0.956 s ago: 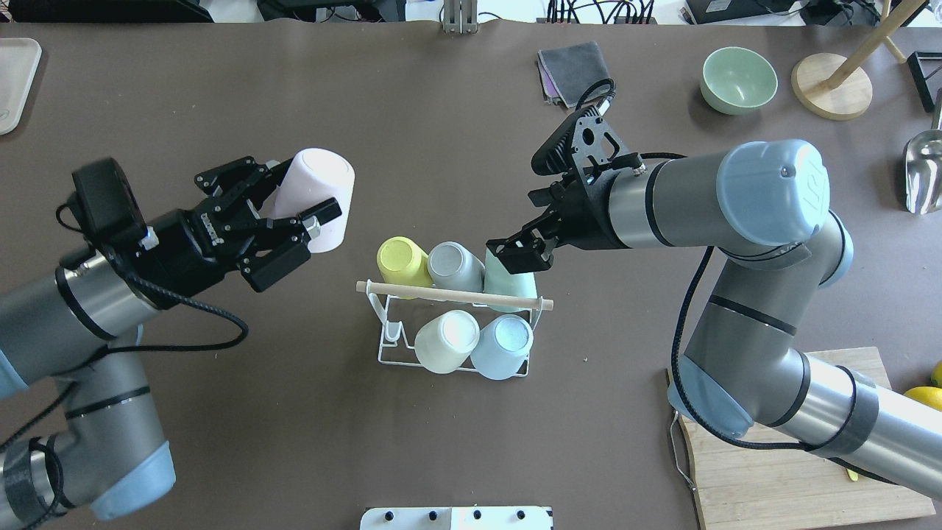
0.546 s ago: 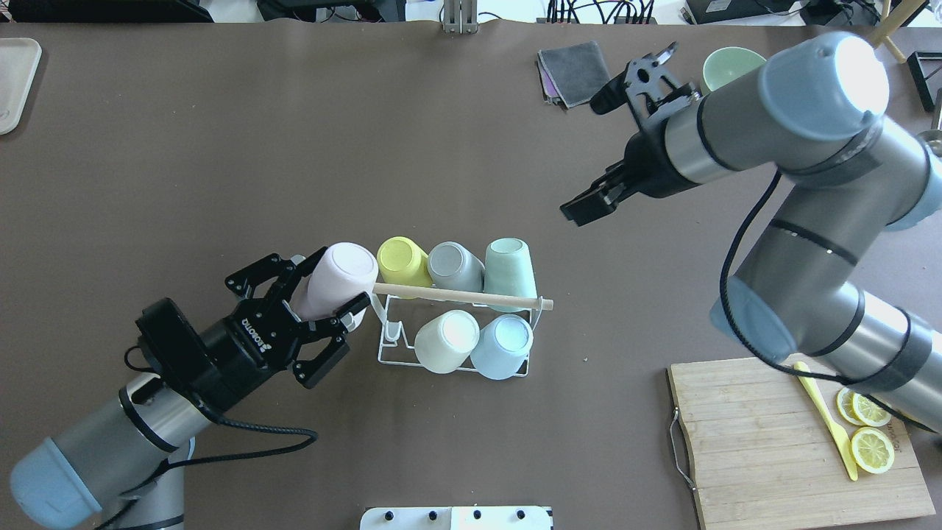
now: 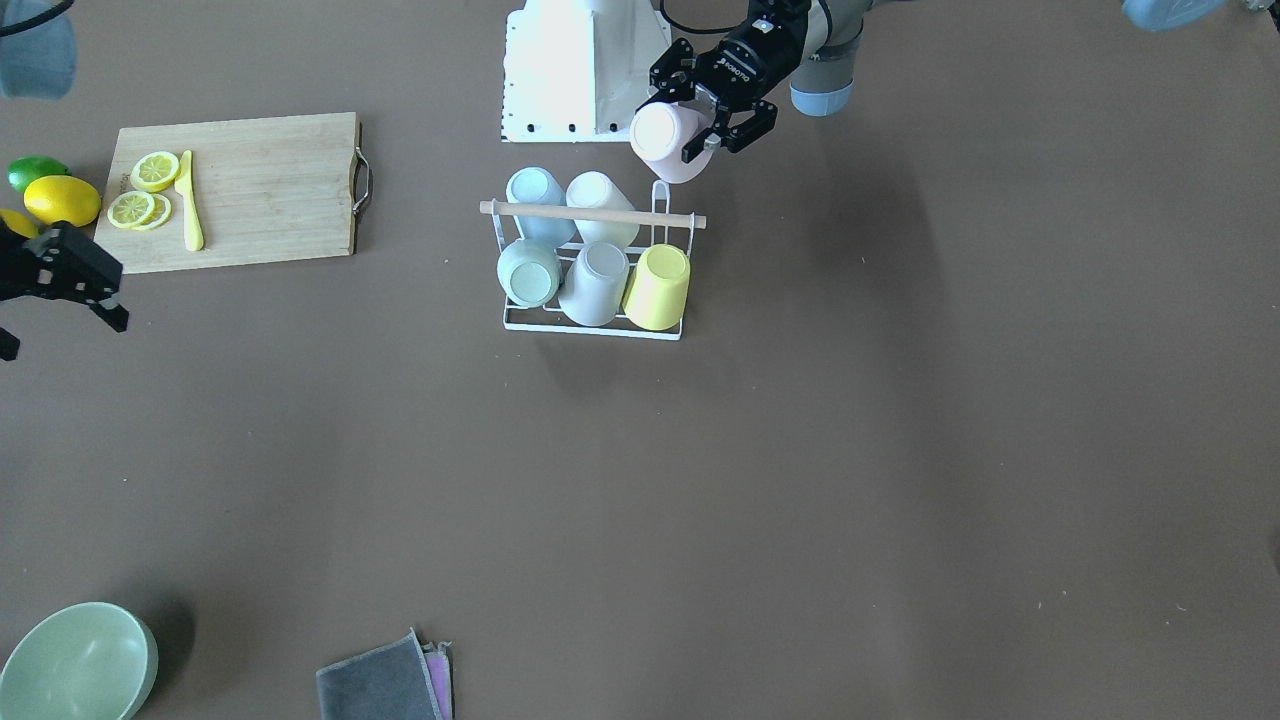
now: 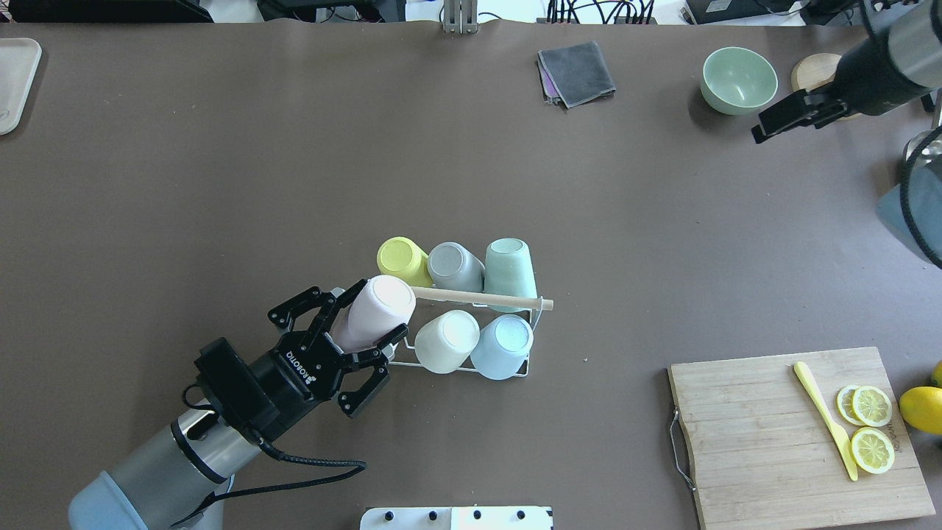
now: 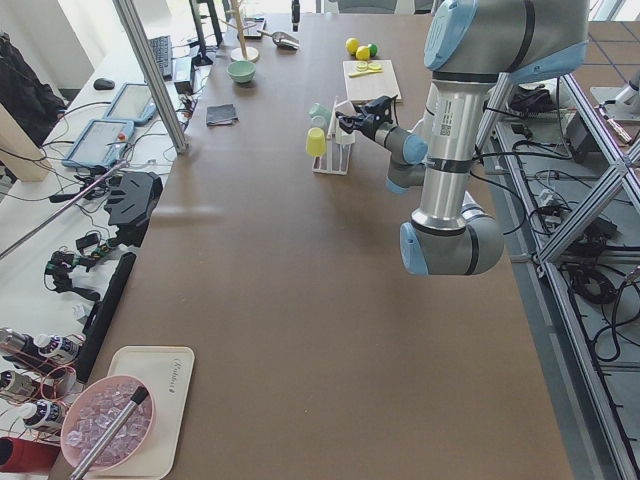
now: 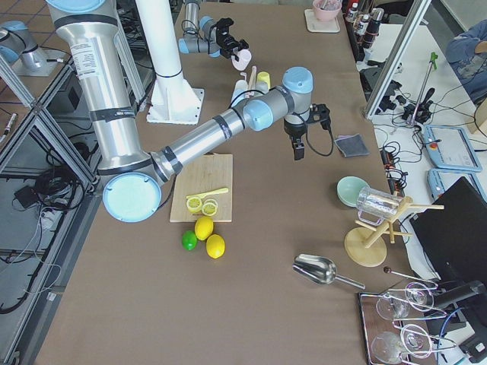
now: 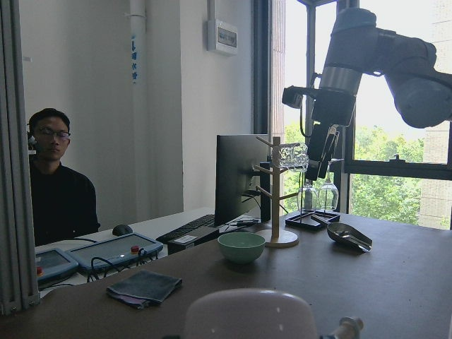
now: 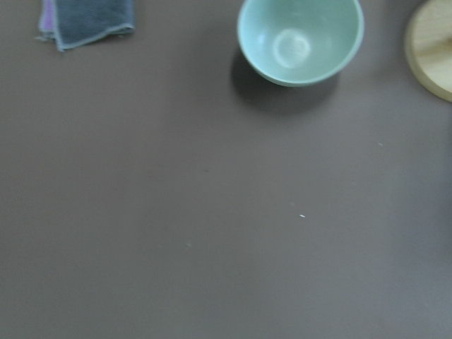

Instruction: Place cup on cup holder

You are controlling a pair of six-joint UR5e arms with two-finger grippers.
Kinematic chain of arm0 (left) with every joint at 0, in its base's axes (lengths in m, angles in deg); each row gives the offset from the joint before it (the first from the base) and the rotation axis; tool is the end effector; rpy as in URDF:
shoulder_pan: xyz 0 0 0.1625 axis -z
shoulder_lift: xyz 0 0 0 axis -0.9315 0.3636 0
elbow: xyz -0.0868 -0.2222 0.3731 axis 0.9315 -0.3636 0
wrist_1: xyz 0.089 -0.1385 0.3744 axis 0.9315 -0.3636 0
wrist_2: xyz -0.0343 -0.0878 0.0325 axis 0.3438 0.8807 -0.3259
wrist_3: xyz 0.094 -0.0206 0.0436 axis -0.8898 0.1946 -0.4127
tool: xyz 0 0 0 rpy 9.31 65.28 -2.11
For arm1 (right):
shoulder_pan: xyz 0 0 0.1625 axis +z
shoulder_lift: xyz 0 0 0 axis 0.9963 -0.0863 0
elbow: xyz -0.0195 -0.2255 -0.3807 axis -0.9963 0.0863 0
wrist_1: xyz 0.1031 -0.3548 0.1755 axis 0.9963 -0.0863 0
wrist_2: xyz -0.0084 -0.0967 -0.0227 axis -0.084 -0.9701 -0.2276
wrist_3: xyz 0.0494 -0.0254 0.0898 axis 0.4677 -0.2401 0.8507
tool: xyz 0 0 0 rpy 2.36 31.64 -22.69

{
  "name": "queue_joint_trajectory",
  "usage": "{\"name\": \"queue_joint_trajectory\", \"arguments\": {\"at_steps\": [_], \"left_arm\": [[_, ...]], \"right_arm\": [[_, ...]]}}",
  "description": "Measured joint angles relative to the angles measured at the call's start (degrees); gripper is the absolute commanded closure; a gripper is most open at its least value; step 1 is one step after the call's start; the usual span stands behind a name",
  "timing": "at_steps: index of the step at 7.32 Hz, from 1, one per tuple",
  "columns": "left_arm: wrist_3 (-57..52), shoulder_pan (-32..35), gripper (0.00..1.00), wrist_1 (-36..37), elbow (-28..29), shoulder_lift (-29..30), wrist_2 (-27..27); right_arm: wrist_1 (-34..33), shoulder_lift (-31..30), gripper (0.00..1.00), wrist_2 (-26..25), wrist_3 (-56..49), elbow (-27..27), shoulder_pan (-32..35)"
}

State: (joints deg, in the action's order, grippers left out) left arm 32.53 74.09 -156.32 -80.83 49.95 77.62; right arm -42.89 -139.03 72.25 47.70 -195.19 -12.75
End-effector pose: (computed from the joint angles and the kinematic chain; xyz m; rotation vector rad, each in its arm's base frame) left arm 0.4661 -0.2436 0.2844 1.6623 1.2054 0.0938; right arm -0.1059 -0.5330 0.4345 0.1334 -0.8481 -0.0399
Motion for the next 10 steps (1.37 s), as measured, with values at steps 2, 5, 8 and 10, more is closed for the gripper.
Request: {"name": "queue_joint_trajectory", "arguments": {"at_steps": [2,5,8,10], "left_arm": [[0.0,0.2,1.0,0.8,0.7,0.3,0.0],[0.1,0.6,1.0,1.1,1.8,1.0,0.1],[0.1,1.6,1.0,3.0,2.1,2.1,0.2],[0.1,1.8,1.0,3.1,2.8,2.3,0.3]], "right_arm": [[-4.3,-6.9,0.0,2.0,-8.9,2.4,6.7],[-5.6,-13.2,0.0,2.3,-17.1,8.2,12.2],[-5.3,-15.9,0.0,2.2,-20.2,10.0,13.3],[-5.1,-17.6,0.0,2.2,-23.8,9.9,13.9]]}}
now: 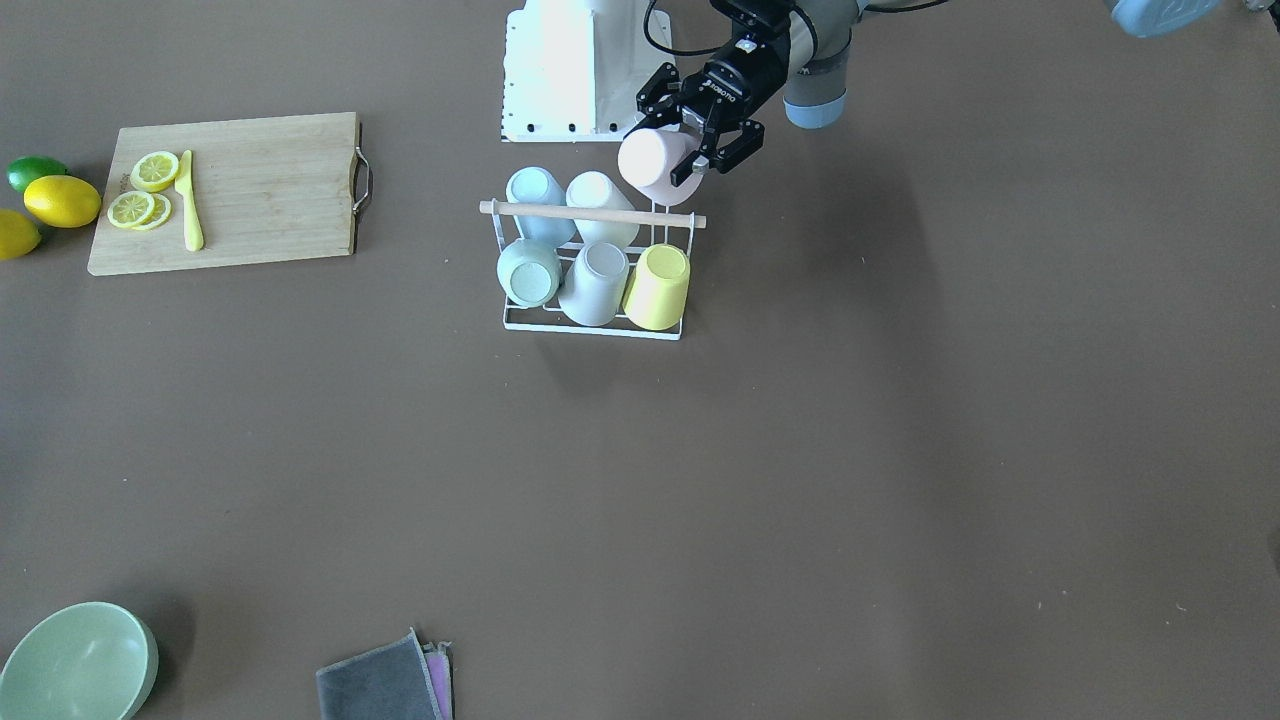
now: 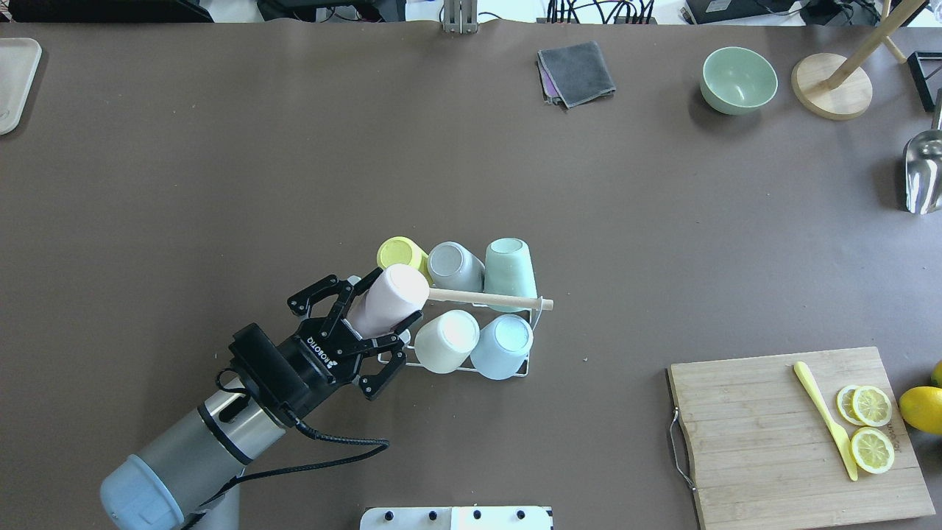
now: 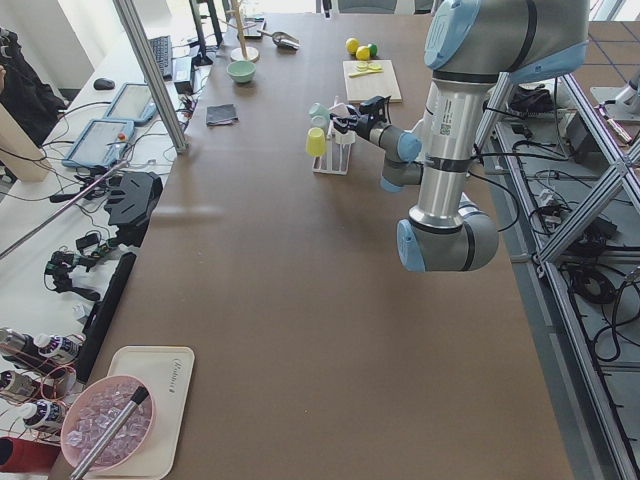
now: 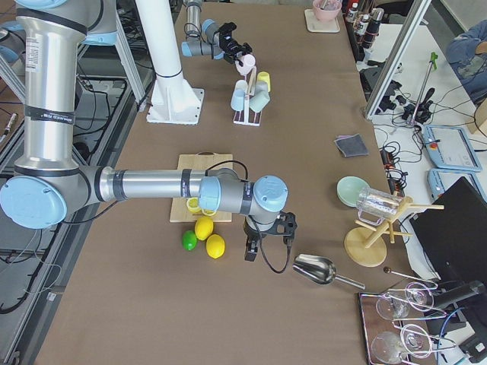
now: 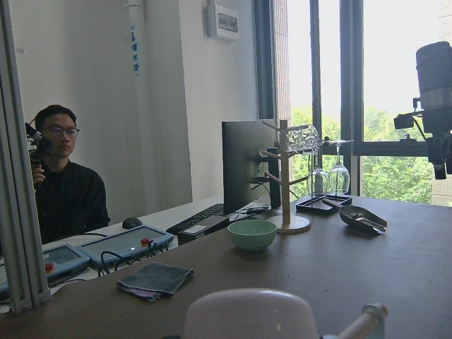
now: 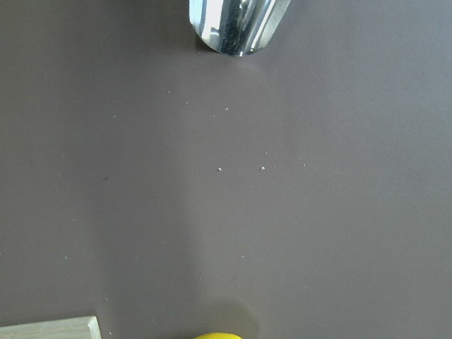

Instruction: Place cup on cup holder

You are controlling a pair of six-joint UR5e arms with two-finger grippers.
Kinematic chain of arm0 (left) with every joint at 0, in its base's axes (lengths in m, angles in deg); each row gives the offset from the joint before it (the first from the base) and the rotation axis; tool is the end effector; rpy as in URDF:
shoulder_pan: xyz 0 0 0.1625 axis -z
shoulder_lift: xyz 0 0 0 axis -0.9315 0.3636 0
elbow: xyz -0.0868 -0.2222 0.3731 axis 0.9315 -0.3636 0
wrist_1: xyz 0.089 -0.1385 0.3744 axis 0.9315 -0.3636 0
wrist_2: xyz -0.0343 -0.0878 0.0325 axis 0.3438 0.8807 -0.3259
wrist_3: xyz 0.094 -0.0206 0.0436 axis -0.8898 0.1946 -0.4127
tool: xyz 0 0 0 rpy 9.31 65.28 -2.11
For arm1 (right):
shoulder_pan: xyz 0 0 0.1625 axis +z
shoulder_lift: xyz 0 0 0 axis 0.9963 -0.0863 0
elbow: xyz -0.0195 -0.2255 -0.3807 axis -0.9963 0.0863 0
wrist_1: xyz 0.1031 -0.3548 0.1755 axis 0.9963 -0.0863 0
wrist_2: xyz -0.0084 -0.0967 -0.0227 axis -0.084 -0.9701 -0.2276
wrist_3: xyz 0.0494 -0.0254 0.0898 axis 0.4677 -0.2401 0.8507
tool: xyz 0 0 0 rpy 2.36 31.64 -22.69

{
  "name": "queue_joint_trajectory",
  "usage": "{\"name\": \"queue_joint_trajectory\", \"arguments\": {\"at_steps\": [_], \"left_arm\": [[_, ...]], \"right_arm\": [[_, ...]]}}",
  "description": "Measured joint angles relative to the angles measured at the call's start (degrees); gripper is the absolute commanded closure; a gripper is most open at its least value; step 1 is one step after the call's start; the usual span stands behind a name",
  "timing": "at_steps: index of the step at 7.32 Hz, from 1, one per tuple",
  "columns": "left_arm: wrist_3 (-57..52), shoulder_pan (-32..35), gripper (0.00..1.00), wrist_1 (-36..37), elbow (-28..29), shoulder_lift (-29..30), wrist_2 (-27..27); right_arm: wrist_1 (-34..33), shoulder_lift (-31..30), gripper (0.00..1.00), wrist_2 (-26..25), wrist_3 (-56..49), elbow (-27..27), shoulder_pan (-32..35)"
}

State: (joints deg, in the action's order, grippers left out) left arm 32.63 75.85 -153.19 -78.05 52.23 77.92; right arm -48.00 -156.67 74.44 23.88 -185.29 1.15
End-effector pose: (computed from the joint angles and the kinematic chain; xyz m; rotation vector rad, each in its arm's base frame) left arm 0.4849 -0.2607 0.2824 1.6582 1.1366 0.1255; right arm 0.0303 -0.4235 0.6753 -0.1429 -0.7838 0.0139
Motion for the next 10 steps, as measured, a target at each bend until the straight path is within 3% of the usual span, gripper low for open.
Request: {"name": "queue_joint_trajectory", "arguments": {"at_steps": [4,5,6,10], "left_arm": [[0.1,0.0,1.0,-0.4,3.7,1.8,0.0],[0.1,0.0,0.63,-0.5,4.2,1.9,0.0],[0.1,0.0,0.03,-0.6,4.5,1.9,0.0],[0.1,-0.2,0.02,-1.1,0.2,0.3,0.4]], "right_arm": [[0.0,0.0,0.0,-2.7,-6.9,0.4,0.8],[0.0,0.1,0.0,-3.0,-6.9,0.7,0.8],[0.0,0.1,0.0,-3.1,-6.9,0.9,0.8],[0.0,0.1,0.0,-3.1,-6.9,1.0,0.9]]}}
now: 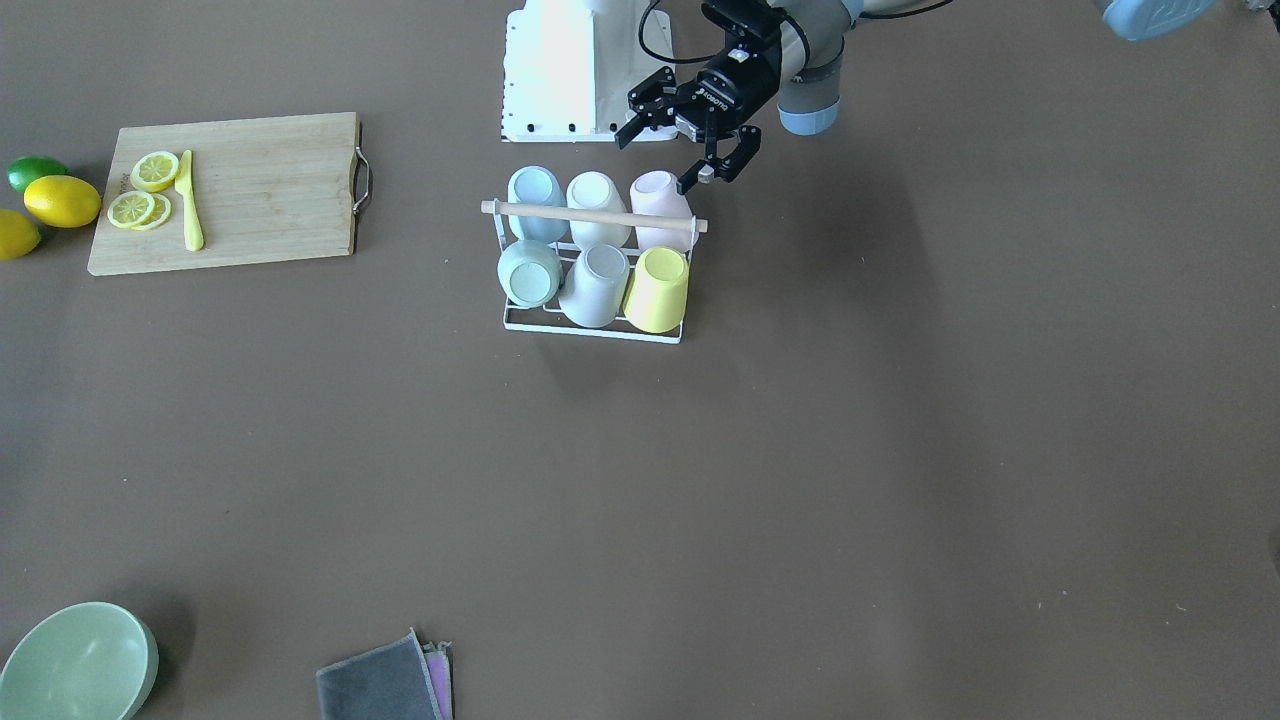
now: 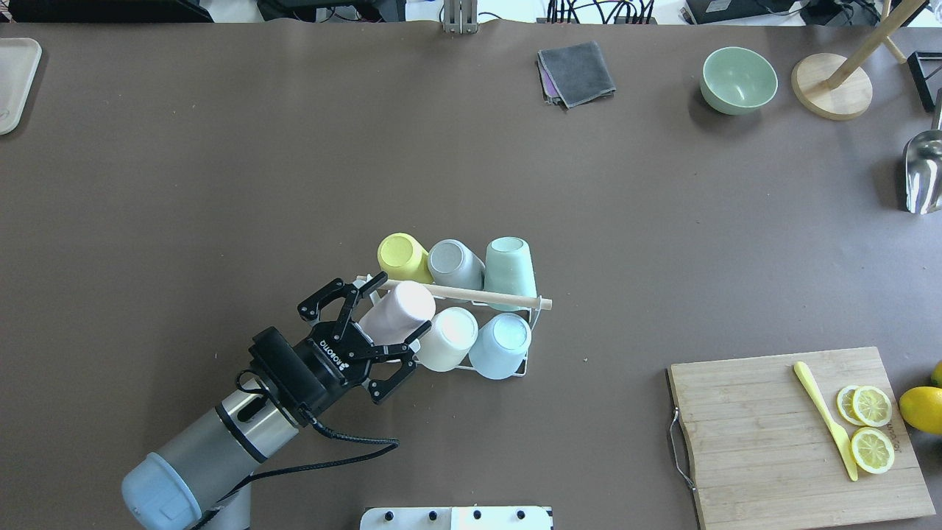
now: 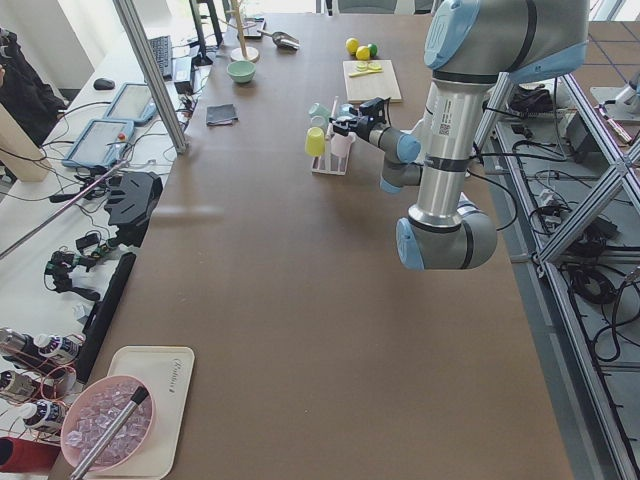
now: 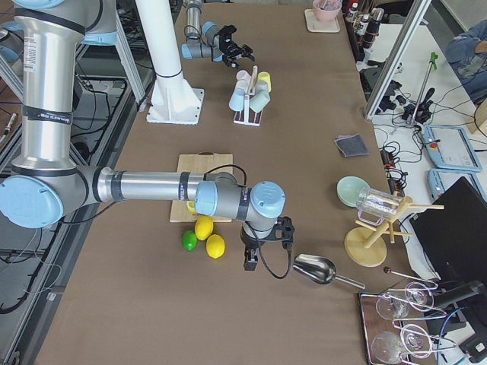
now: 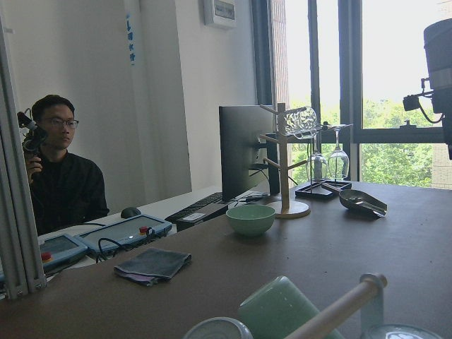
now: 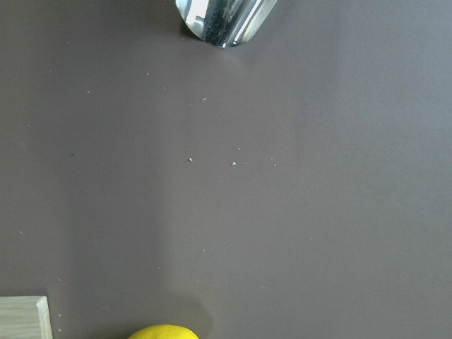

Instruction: Place cup on cup holder

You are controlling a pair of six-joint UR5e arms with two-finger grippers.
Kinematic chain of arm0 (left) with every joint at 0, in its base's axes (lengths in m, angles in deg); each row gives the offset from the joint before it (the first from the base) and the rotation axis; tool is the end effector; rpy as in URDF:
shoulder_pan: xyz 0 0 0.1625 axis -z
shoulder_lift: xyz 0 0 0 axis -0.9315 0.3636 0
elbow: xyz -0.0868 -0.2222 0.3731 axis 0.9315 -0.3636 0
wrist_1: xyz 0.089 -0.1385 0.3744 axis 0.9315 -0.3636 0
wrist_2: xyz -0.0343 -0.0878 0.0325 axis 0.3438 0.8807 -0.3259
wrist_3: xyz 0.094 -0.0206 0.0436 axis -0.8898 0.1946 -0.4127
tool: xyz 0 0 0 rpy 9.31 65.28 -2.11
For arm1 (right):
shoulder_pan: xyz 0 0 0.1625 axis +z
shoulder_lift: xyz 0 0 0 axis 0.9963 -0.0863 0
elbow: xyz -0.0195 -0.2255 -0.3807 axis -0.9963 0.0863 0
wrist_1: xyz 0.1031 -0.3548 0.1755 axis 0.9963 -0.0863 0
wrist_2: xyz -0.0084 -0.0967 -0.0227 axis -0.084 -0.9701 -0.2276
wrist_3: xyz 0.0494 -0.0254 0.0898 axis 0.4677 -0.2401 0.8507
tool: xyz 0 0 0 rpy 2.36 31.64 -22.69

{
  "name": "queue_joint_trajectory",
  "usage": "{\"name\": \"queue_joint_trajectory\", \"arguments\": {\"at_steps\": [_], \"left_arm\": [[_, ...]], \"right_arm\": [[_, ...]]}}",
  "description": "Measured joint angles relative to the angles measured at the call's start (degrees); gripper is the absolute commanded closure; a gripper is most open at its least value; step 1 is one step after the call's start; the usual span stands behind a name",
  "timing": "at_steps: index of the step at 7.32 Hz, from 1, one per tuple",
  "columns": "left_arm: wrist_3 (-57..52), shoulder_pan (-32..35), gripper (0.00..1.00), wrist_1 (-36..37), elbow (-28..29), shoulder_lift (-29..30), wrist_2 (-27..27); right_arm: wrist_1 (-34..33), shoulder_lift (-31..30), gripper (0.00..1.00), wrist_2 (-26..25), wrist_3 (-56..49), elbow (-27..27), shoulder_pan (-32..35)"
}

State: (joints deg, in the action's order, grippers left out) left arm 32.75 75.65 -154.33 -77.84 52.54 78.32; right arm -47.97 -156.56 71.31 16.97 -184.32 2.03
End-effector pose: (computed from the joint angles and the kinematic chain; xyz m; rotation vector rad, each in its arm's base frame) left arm 0.4854 -0.2584 0.2804 1.6623 1.1627 0.1167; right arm 0.0410 -0.4224 0.6865 -0.1049 -0.7374 -0.0842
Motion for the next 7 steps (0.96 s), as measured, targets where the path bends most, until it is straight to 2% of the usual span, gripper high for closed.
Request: {"name": "queue_joint_trajectory", "arguments": {"at_steps": [2,4,5,7], "left_arm": [[0.0,0.0,0.02,0.3,-5.3,-3.0,0.4],[0.2,1.4,0.02,4.4,-11.0,-6.8,3.5],[1.2,4.0,0.02,8.9,-12.3,-7.3,6.8],[6.4,12.4,0.02,21.7,-12.9,-5.6,18.4]], "right_arm": [[0.0,0.0,0.0,0.0,0.0,0.0,0.1],[0.0,0.0,0.0,0.0,0.0,-0.2,0.1],[0.0,0.1,0.0,0.0,0.0,-0.3,0.1],[0.0,0.1,0.0,0.0,0.0,-0.3,0.1]]}}
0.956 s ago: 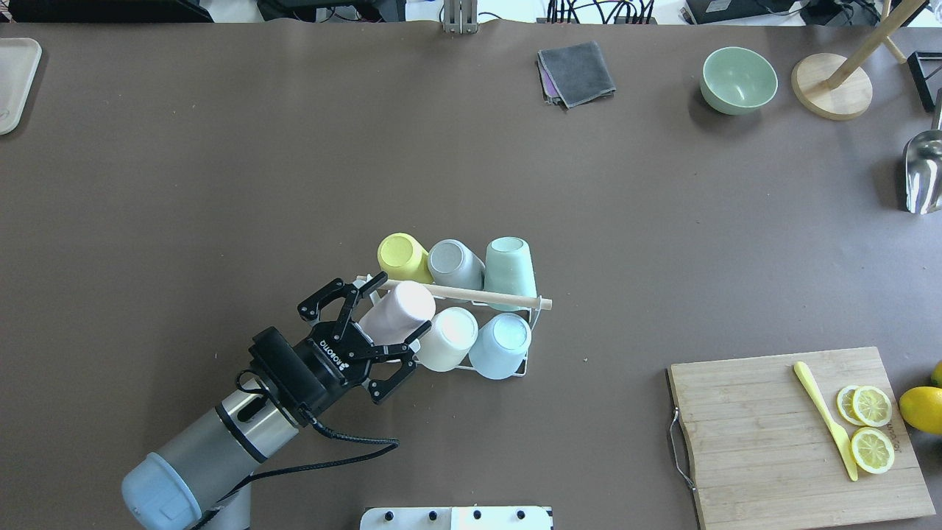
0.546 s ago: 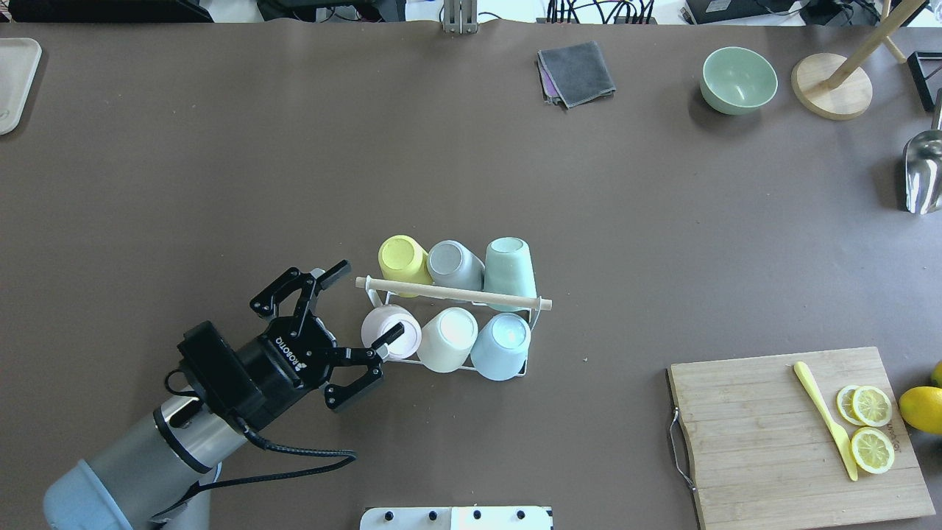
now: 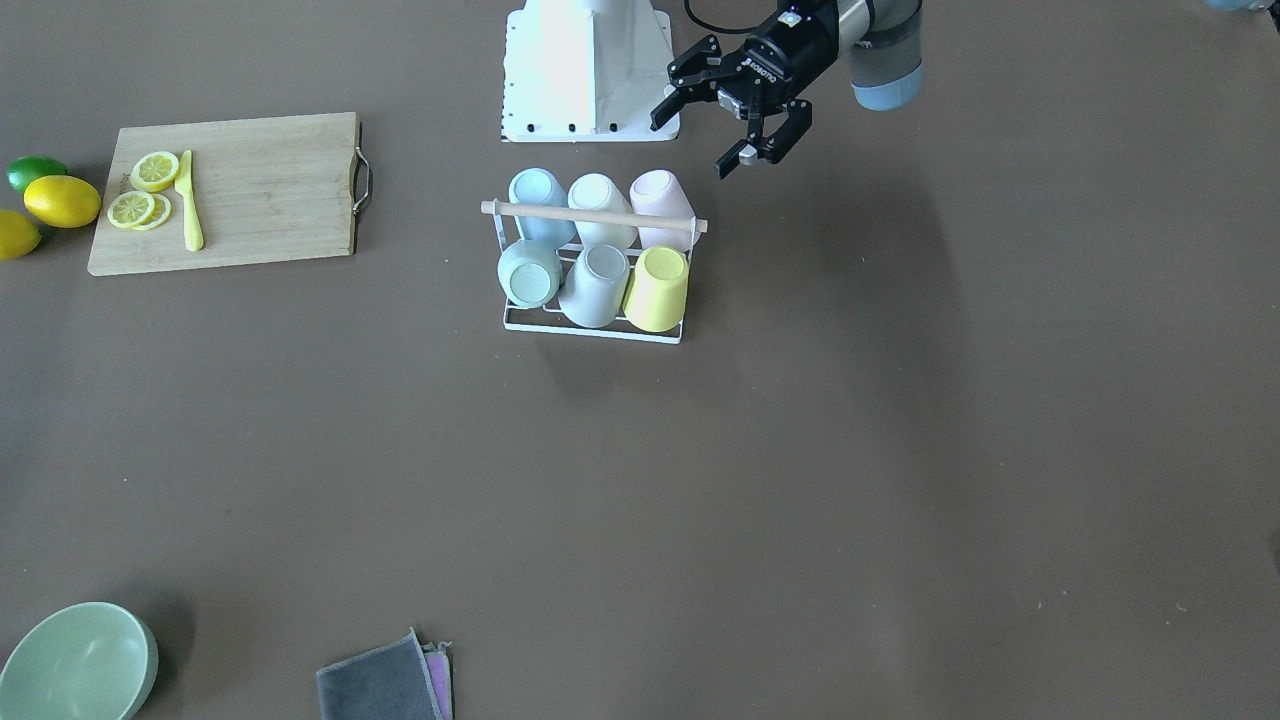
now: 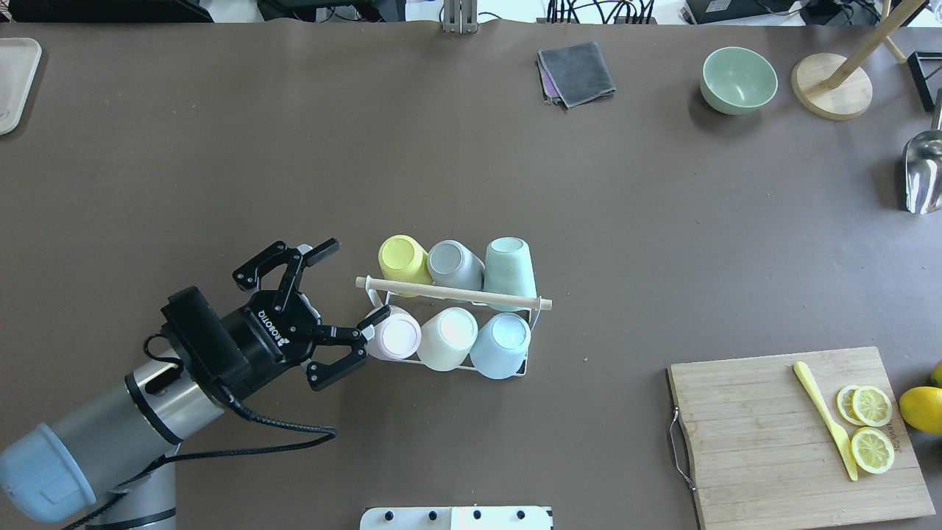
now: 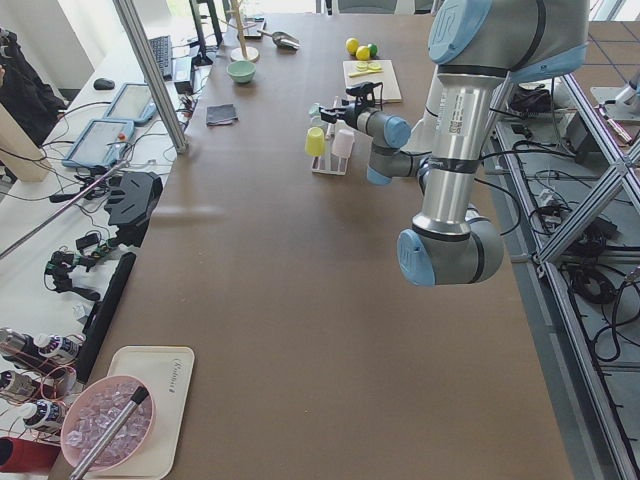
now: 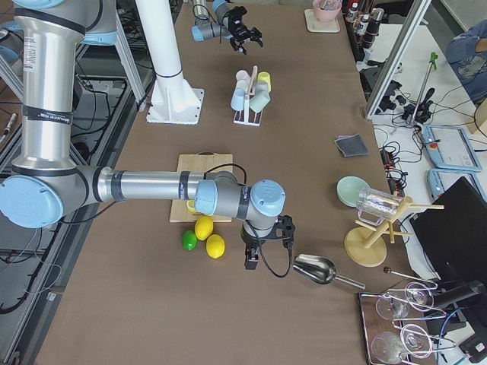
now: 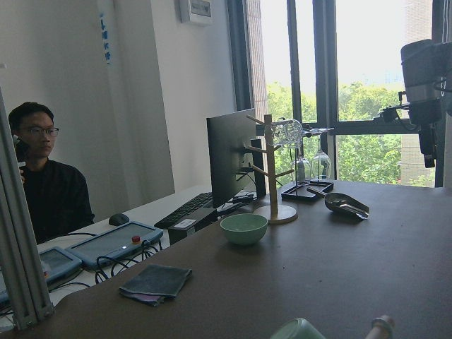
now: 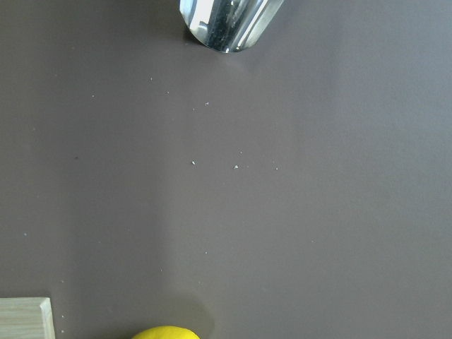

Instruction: Place cup on cup holder

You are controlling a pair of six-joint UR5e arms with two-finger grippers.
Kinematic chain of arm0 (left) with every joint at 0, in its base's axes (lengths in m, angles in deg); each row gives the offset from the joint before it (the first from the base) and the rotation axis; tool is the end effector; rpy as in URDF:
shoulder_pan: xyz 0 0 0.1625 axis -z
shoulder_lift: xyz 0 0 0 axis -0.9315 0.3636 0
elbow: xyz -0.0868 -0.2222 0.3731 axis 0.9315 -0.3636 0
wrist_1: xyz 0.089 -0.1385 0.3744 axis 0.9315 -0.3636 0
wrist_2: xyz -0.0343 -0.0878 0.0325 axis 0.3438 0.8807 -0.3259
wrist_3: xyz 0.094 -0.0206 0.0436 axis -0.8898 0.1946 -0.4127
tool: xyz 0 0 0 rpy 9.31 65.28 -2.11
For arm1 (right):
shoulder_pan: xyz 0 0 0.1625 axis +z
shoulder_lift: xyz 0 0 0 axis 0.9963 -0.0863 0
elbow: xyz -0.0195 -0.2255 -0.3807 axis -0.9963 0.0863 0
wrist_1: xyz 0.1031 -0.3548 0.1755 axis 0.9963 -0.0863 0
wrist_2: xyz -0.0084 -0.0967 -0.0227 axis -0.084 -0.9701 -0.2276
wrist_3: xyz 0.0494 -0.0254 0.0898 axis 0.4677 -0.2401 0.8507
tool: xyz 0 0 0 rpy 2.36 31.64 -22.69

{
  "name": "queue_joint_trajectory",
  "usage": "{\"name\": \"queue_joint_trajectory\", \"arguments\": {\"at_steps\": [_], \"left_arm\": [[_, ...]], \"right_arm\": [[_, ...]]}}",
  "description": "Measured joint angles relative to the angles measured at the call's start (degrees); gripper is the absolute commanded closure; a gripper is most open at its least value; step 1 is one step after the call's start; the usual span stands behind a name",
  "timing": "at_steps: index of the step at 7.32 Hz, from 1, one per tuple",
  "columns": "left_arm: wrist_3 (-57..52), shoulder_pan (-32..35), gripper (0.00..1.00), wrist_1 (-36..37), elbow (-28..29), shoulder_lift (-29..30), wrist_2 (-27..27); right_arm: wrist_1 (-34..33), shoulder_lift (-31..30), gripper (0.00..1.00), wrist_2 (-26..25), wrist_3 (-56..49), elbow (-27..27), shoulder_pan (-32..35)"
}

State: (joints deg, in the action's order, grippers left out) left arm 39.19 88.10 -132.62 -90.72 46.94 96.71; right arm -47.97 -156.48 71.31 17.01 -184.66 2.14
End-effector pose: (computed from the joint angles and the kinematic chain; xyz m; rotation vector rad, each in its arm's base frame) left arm 0.4106 -0.3228 0.2528 1.5512 1.1040 0.3547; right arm 0.0417 -0.4236 0.6831 -0.0974 -0.7375 -0.0845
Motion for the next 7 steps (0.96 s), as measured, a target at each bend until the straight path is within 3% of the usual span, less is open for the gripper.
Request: {"name": "queue_joint_trajectory", "arguments": {"at_steps": [3,4,7], "left_arm": [[8.2,17.3,0.02,20.6,0.4,3.1,21.5],[9.0,21.6,0.02,25.6,1.0,3.3,25.0],[12.8,30.5,0.02,40.3,1.9,3.1,28.4]], "right_arm": [[0.0,0.0,0.0,0.0,0.0,-0.2,0.0],[0.0,0.1,0.0,0.0,-0.1,-0.2,0.1],[0.1,0.1,0.0,0.0,-0.2,-0.5,0.1]]}}
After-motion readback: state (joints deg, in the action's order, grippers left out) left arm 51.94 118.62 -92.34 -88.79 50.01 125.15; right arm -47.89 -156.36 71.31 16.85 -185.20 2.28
